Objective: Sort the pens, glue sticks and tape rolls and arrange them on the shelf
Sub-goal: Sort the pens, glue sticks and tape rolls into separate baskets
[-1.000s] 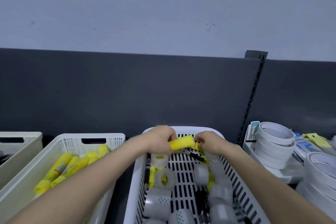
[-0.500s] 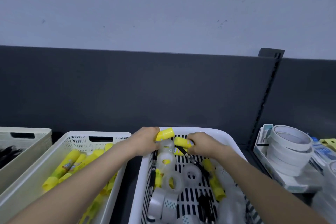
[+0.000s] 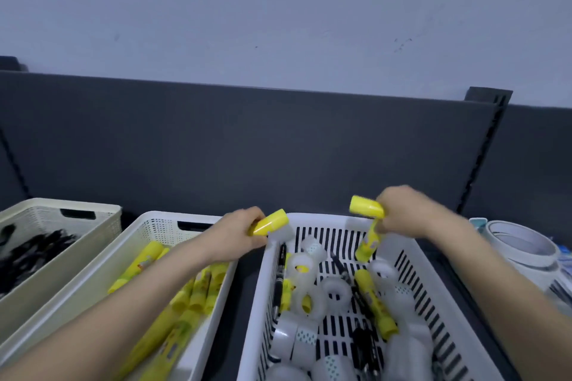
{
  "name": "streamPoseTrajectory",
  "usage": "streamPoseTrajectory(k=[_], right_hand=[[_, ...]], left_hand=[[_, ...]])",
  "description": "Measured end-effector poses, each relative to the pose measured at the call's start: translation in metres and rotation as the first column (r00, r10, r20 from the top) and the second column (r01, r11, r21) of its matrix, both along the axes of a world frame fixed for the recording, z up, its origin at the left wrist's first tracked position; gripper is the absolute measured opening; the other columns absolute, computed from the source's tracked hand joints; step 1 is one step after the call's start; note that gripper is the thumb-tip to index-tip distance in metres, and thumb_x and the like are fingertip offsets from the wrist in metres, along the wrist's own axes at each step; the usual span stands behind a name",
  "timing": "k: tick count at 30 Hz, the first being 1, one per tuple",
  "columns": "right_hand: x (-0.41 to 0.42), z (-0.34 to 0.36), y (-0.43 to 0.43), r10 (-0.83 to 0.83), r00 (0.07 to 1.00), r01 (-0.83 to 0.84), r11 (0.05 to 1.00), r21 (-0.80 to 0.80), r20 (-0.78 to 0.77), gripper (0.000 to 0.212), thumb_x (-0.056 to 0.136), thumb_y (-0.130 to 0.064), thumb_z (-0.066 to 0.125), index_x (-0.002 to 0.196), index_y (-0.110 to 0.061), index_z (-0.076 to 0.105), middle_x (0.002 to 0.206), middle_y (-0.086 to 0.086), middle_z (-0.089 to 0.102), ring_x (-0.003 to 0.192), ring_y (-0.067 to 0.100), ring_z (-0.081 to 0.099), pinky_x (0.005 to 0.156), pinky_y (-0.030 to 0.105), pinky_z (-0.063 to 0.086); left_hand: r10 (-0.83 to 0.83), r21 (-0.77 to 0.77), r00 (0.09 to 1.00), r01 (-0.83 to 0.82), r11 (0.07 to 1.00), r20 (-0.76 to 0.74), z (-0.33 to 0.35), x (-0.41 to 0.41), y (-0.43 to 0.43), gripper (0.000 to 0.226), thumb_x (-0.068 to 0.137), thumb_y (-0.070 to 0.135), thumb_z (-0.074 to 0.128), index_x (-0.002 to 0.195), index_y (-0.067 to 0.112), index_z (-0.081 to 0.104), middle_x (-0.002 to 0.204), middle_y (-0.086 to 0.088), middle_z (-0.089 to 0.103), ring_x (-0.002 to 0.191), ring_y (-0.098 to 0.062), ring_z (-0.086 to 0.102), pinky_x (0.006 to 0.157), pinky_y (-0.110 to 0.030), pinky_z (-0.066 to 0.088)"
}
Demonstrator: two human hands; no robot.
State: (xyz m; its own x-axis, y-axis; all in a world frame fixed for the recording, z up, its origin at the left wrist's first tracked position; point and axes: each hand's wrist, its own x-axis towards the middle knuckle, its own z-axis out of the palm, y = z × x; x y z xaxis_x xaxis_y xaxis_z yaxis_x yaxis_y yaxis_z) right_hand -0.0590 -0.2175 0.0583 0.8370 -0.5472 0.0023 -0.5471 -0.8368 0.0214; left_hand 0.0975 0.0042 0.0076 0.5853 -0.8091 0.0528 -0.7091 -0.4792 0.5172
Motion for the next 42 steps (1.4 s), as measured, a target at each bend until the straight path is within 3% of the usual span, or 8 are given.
streamPoseTrajectory(k=[6, 12, 15, 19, 30, 34, 39, 42], right_hand=[[0.011, 0.022, 0.095, 0.247, 0.885, -0.351, 0.911, 0.218, 0.394, 0.036, 0.081, -0.024, 0.063, 0.058, -0.013, 0.037, 0.056, -0.003, 0.036, 0.051, 0.012, 0.033, 0.048, 0.022, 0.026], [0.08, -0.033, 0.175, 0.445, 0.815, -0.57, 0.735, 0.369, 0.371, 0.023, 0.079, -0.022, 0.064, 0.065, -0.011, 0.05, 0.069, 0.004, 0.049, 0.066, 0.018, 0.045, 0.062, 0.033, 0.038], [0.101, -0.052, 0.198, 0.521, 0.794, -0.608, 0.672, 0.422, 0.314, 0.023, 0.078, -0.024, 0.069, 0.094, -0.014, 0.057, 0.092, 0.004, 0.058, 0.089, 0.018, 0.054, 0.076, 0.03, 0.043], [0.102, -0.056, 0.196, 0.476, 0.829, -0.559, 0.692, 0.457, 0.294, 0.064, 0.075, -0.028, 0.074, 0.131, -0.017, 0.045, 0.125, 0.005, 0.054, 0.11, 0.018, 0.052, 0.093, 0.029, 0.044], [-0.027, -0.03, 0.048, 0.062, 0.949, -0.156, 0.944, 0.292, 0.308, 0.017, 0.087, -0.019, 0.06, 0.1, -0.01, 0.066, 0.096, 0.002, 0.064, 0.09, 0.016, 0.057, 0.075, 0.023, 0.04], [-0.062, -0.049, 0.02, -0.005, 0.992, -0.024, 0.974, 0.227, 0.129, 0.011, 0.088, -0.02, 0.057, 0.087, -0.01, 0.063, 0.09, 0.005, 0.064, 0.085, 0.019, 0.056, 0.071, 0.024, 0.038], [-0.064, -0.07, 0.021, -0.037, 0.999, 0.037, 0.989, 0.145, -0.008, 0.026, 0.086, -0.022, 0.053, 0.092, 0.002, 0.061, 0.099, 0.017, 0.06, 0.096, 0.031, 0.057, 0.078, 0.035, 0.047], [-0.05, -0.079, 0.032, -0.042, 0.994, 0.049, 0.997, 0.063, -0.102, 0.025, 0.086, -0.026, 0.052, 0.076, -0.004, 0.055, 0.092, 0.01, 0.05, 0.09, 0.029, 0.052, 0.068, 0.032, 0.042]], left_hand=[[0.28, -0.086, 0.959, -0.276, 0.957, 0.045, 0.021, 0.014, 0.073, 0.015, 0.082, 0.023, 0.066, 0.097, 0.019, 0.063, 0.075, 0.008, 0.055, 0.077, -0.015, 0.05, 0.057, -0.02, 0.036], [0.429, 0.069, 0.889, -0.443, 0.894, 0.157, 0.008, 0.029, 0.142, 0.019, 0.086, 0.026, 0.06, 0.076, 0.011, 0.054, 0.071, -0.003, 0.048, 0.07, -0.021, 0.045, 0.054, -0.027, 0.03], [0.437, 0.145, 0.895, -0.447, 0.883, 0.091, -0.011, 0.029, 0.159, 0.021, 0.09, 0.029, 0.056, 0.101, 0.012, 0.062, 0.091, -0.005, 0.062, 0.082, -0.021, 0.055, 0.067, -0.026, 0.039], [0.44, 0.12, 0.893, -0.449, 0.886, 0.095, -0.018, 0.025, 0.157, 0.039, 0.096, 0.025, 0.044, 0.132, 0.01, 0.048, 0.131, -0.007, 0.056, 0.12, -0.02, 0.051, 0.092, -0.022, 0.037], [-0.018, -0.036, 0.979, 0.026, 0.999, 0.205, -0.007, -0.036, 0.039, 0.031, 0.095, 0.015, 0.044, 0.123, 0.013, 0.057, 0.122, -0.001, 0.061, 0.116, -0.019, 0.054, 0.09, -0.023, 0.037], [-0.212, 0.139, 0.935, 0.178, 0.974, 0.286, -0.017, -0.055, -0.012, 0.026, 0.092, 0.012, 0.042, 0.11, 0.01, 0.061, 0.113, -0.007, 0.064, 0.107, -0.026, 0.057, 0.086, -0.027, 0.044], [-0.319, 0.499, 0.802, 0.03, 0.866, 0.505, -0.03, -0.055, -0.048, 0.031, 0.09, 0.012, 0.039, 0.115, 0.005, 0.056, 0.12, -0.014, 0.053, 0.114, -0.031, 0.048, 0.094, -0.034, 0.037], [-0.353, 0.54, 0.802, 0.046, 0.84, 0.481, -0.036, -0.053, -0.063, 0.032, 0.091, 0.011, 0.038, 0.119, 0.006, 0.054, 0.119, -0.013, 0.056, 0.113, -0.029, 0.048, 0.095, -0.033, 0.034]])
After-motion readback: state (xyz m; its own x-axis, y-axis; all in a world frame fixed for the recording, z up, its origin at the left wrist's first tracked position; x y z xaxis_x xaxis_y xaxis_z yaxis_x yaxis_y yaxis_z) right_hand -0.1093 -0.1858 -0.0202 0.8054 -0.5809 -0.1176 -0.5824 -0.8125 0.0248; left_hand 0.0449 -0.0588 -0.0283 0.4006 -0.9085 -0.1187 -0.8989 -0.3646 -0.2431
